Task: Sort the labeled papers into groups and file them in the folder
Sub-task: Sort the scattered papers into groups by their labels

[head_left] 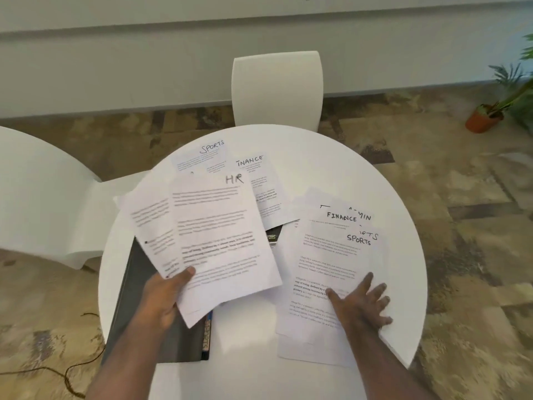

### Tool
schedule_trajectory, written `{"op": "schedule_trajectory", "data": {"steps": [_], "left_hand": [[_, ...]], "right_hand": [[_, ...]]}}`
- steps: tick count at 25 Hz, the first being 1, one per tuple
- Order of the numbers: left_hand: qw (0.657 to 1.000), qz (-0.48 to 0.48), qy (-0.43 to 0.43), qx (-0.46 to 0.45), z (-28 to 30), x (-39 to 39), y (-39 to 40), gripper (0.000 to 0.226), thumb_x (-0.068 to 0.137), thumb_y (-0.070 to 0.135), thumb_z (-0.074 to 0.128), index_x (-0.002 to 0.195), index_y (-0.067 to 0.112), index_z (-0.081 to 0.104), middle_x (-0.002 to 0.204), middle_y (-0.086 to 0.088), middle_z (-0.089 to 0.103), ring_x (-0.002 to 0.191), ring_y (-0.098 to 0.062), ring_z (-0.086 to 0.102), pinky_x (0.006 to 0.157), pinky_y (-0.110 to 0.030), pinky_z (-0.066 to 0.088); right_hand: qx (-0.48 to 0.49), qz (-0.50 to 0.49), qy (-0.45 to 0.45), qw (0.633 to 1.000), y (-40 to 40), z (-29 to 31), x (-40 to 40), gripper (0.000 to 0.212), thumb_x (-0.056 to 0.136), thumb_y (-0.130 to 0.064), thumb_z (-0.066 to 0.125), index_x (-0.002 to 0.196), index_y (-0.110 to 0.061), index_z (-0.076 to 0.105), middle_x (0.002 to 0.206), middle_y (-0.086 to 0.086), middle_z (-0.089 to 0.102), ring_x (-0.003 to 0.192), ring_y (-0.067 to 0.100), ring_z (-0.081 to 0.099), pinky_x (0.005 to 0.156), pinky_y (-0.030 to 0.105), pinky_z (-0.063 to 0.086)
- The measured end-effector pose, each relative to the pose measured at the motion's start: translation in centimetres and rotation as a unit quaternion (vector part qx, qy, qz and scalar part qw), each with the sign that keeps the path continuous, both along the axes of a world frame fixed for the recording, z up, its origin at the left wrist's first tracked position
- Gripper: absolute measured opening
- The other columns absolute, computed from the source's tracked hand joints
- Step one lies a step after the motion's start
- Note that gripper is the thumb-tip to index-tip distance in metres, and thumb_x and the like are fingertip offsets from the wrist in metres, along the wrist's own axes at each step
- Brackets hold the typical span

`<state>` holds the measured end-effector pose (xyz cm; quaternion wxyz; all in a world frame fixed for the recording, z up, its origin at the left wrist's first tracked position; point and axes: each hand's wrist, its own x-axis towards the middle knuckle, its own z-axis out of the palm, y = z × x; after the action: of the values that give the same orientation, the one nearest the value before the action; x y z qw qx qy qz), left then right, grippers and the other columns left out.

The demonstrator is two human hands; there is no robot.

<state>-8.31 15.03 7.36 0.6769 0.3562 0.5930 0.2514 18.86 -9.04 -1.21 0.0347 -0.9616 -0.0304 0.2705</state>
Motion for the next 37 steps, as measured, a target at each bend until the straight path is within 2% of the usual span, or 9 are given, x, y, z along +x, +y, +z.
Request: {"op": "schedule_trajectory", "data": {"steps": [3, 6, 10, 16, 20, 25, 30, 33, 37], "left_hand": [[0.999, 0.031, -0.006, 0.011, 0.5, -0.9, 0.7, 0.043, 0.085, -0.006, 0.069, 0.124, 0.011, 0.064, 0.111, -0.002, 0.072, 0.095, -0.018, 0.07, 0.097, -0.043, 0.05], [0.999, 0.041, -0.015, 0.009, 0.4, -1.6, 1.2, 0.047, 0.085, -0.005, 0.07, 0.129, 0.01, 0.063, 0.119, -0.005, 0.071, 0.103, -0.023, 0.07, 0.095, -0.041, 0.05], [0.999, 0.037, -0.02, 0.012, 0.4, -1.4, 1.4, 0.047, 0.085, -0.005, 0.07, 0.127, 0.015, 0.064, 0.115, 0.0, 0.072, 0.104, -0.021, 0.069, 0.097, -0.043, 0.049], [0.999, 0.025, -0.017, 0.012, 0.2, -1.3, 1.7, 0.041, 0.085, -0.005, 0.07, 0.119, 0.018, 0.067, 0.109, 0.003, 0.074, 0.102, -0.02, 0.069, 0.094, -0.039, 0.049], [0.999, 0.028, -0.027, 0.013, 0.2, -1.3, 1.9, 0.045, 0.085, -0.006, 0.069, 0.125, 0.015, 0.064, 0.112, 0.002, 0.072, 0.102, -0.02, 0.068, 0.098, -0.043, 0.048], [0.999, 0.026, -0.027, 0.012, 0.1, -1.5, 2.2, 0.044, 0.086, -0.006, 0.068, 0.124, 0.016, 0.064, 0.11, 0.003, 0.072, 0.102, -0.019, 0.068, 0.1, -0.045, 0.048], [0.999, 0.029, -0.031, 0.001, -0.2, -2.1, 2.7, 0.035, 0.086, -0.006, 0.068, 0.11, 0.019, 0.07, 0.111, 0.003, 0.074, 0.105, -0.02, 0.069, 0.081, -0.037, 0.059], [0.999, 0.033, -0.028, 0.003, -0.2, -2.2, 2.9, 0.033, 0.086, -0.006, 0.068, 0.106, 0.021, 0.07, 0.101, 0.008, 0.077, 0.104, -0.019, 0.068, 0.078, -0.037, 0.059], [0.999, 0.036, -0.026, 0.006, -0.2, -2.3, 2.9, 0.032, 0.086, -0.007, 0.068, 0.104, 0.021, 0.07, 0.096, 0.01, 0.078, 0.104, -0.018, 0.068, 0.079, -0.037, 0.058]], "right_hand": [[-0.019, 0.012, -0.017, 1.0, 0.1, -0.8, -0.3, 0.116, 0.074, -0.078, 0.056, 0.156, -0.019, -0.001, 0.162, 0.016, 0.009, 0.146, 0.036, 0.018, 0.103, 0.052, 0.04], [-0.018, 0.008, -0.048, 0.999, 0.3, -0.5, 0.0, 0.119, 0.07, -0.077, 0.063, 0.155, -0.018, 0.003, 0.154, 0.013, 0.024, 0.135, 0.034, 0.033, 0.096, 0.047, 0.046], [0.019, -0.075, -0.046, 0.996, -0.4, -0.2, 1.1, 0.123, 0.064, -0.066, 0.077, 0.155, -0.022, 0.007, 0.148, 0.016, 0.031, 0.127, 0.037, 0.041, 0.096, 0.051, 0.042], [0.107, -0.17, -0.028, 0.979, -1.5, -0.2, 3.4, 0.109, 0.069, -0.037, 0.086, 0.151, -0.023, 0.015, 0.141, 0.02, 0.048, 0.129, 0.041, 0.043, 0.102, 0.057, 0.035], [0.2, -0.228, -0.011, 0.953, -3.2, 0.2, 4.0, 0.079, 0.082, -0.022, 0.077, 0.147, -0.02, 0.032, 0.129, 0.019, 0.061, 0.121, 0.042, 0.052, 0.104, 0.051, 0.038], [0.271, -0.219, -0.019, 0.937, -6.1, 0.9, 4.7, 0.04, 0.082, -0.02, 0.077, 0.117, -0.003, 0.066, 0.11, 0.017, 0.07, 0.093, 0.031, 0.06, 0.088, 0.038, 0.048], [0.343, -0.209, 0.021, 0.916, -8.1, 1.2, 5.2, 0.017, 0.089, -0.014, 0.07, 0.099, 0.0, 0.069, 0.089, 0.013, 0.07, 0.078, 0.028, 0.061, 0.069, 0.033, 0.047], [0.381, -0.238, 0.066, 0.891, -9.1, 1.7, 5.6, 0.002, 0.091, -0.012, 0.068, 0.089, -0.011, 0.069, 0.089, 0.007, 0.072, 0.082, 0.029, 0.065, 0.083, 0.043, 0.055], [0.384, -0.278, 0.125, 0.871, -11.7, 0.8, 6.1, 0.005, 0.091, -0.014, 0.068, 0.095, -0.017, 0.07, 0.102, 0.016, 0.074, 0.095, 0.038, 0.069, 0.09, 0.063, 0.053]]}}
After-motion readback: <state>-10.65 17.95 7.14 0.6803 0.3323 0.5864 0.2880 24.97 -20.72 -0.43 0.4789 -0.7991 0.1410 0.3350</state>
